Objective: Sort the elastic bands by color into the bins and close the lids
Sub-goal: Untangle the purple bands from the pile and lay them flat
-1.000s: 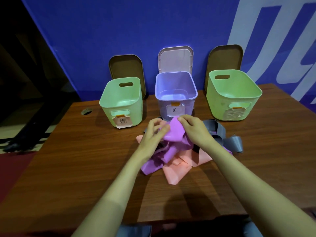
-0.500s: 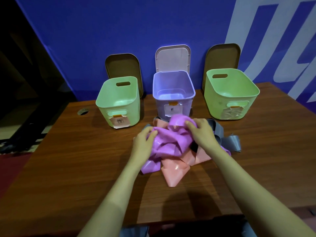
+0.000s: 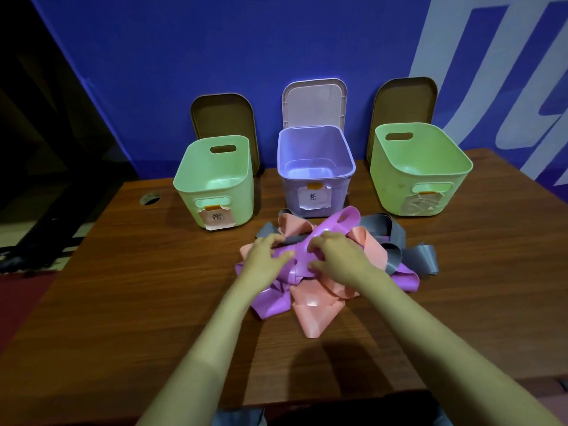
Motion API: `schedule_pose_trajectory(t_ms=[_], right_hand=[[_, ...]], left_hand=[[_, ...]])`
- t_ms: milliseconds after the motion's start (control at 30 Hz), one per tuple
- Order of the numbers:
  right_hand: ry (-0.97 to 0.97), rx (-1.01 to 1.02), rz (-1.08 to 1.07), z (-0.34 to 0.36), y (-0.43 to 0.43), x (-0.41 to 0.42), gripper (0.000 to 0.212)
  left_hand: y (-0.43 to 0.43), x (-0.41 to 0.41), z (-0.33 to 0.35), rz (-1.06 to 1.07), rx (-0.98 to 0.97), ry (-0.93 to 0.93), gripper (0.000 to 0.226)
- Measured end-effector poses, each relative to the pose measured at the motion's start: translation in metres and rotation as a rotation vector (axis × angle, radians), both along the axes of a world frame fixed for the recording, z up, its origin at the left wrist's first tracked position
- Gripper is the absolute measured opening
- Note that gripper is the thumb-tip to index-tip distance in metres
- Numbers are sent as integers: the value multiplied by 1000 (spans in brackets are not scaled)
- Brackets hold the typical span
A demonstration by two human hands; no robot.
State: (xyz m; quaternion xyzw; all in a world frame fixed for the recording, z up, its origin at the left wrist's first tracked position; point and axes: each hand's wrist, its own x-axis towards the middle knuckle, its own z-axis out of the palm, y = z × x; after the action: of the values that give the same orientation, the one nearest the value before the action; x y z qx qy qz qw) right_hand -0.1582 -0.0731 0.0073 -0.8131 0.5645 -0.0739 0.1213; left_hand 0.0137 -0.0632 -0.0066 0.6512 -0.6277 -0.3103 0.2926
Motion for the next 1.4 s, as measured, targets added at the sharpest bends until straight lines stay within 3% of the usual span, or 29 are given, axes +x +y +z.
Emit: schedule_pose_trajectory(t_ms=[67,167,333,433,567,667,733,800,900,967,1067,1200,1400], right_hand=[[73,-80,-2,-6,1,-1,23],[-100,-121,-28,-13,5,-1,13],[-439,-171,-82,-9,11,-2,10],[-547,-234,-133,0,7,-7,21],[-501,-264,-163,15,3,-3,50],[-457,-239,-142,18,-3,-4,40],[-557,-201,-164,20,-6,-5,26],[-760,-143,-225,25,-7,-5,20],[-1209,65,-466,34,-10,-10,21],[-1309,106,-600,34,-13,-16,25],[-1089,-47,-628,28,-13,-22,16],[-551,-169,-544,9,-13,-31,19],[-652,-23,-670,5,-20,-44,22]], left_hand=[[5,-1,-9,-53,119,-85,52],[11,-6,-19,-13,123,-89,45],[11,-3,-3,195,-77,227,10],[6,6,14,258,-128,421,20],[0,3,29,270,-127,487,30],[-1,-2,34,277,-19,615,24],[1,-3,37,211,49,658,16],[3,-3,37,154,38,615,9],[4,-1,37,180,-190,249,12],[4,1,38,206,-280,107,20],[3,-2,43,201,-243,76,38],[1,-6,39,256,-319,-60,35],[-1,-1,35,396,-338,58,35]])
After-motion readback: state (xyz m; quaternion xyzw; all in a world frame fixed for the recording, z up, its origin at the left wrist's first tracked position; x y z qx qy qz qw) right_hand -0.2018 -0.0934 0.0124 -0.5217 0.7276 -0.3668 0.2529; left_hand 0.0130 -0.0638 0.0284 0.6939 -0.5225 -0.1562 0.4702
